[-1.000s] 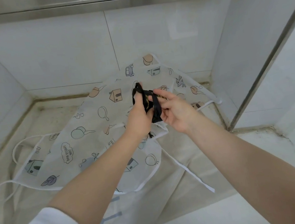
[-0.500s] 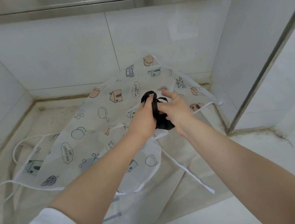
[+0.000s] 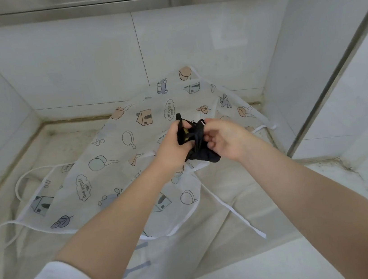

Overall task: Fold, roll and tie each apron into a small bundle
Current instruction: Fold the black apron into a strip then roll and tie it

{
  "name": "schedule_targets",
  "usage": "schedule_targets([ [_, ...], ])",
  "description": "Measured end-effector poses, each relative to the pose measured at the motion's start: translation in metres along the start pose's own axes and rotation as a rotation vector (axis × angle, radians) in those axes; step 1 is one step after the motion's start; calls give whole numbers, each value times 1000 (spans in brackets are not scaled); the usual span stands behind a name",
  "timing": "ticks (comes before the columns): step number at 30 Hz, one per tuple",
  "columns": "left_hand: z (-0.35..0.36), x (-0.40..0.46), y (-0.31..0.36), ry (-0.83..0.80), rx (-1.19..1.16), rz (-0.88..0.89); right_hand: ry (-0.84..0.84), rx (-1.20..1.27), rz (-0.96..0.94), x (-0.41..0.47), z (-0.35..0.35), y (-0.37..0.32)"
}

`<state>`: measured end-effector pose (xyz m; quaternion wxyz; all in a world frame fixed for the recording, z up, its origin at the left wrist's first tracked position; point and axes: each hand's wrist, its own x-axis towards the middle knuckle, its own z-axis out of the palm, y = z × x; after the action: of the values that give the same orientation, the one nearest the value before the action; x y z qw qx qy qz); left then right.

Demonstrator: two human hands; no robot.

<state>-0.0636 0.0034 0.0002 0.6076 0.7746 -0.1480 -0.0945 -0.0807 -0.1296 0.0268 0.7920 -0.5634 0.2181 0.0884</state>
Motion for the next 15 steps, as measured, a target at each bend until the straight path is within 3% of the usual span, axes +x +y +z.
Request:
schedule_targets([
  [3, -3, -2, 0, -64, -78, -17, -133, 150, 97, 1, -15, 0],
  [6, -3, 0, -2, -85, -29, -3, -214, 65, 108, 0, -22, -5],
  [8, -4, 1, -4, -88, 15, 12, -191, -240, 64, 1, -26, -9],
  [10, -8, 2, -8, -64, 64, 2, -94, -702, -2, 1, -32, -13],
  [12, -16, 2, -13, -54, 107, -20, 12, -892, -26, 2, -42, -17],
  [15, -23, 0, -18, -77, 91, -43, 116, -592, 62, 10, -58, -21],
])
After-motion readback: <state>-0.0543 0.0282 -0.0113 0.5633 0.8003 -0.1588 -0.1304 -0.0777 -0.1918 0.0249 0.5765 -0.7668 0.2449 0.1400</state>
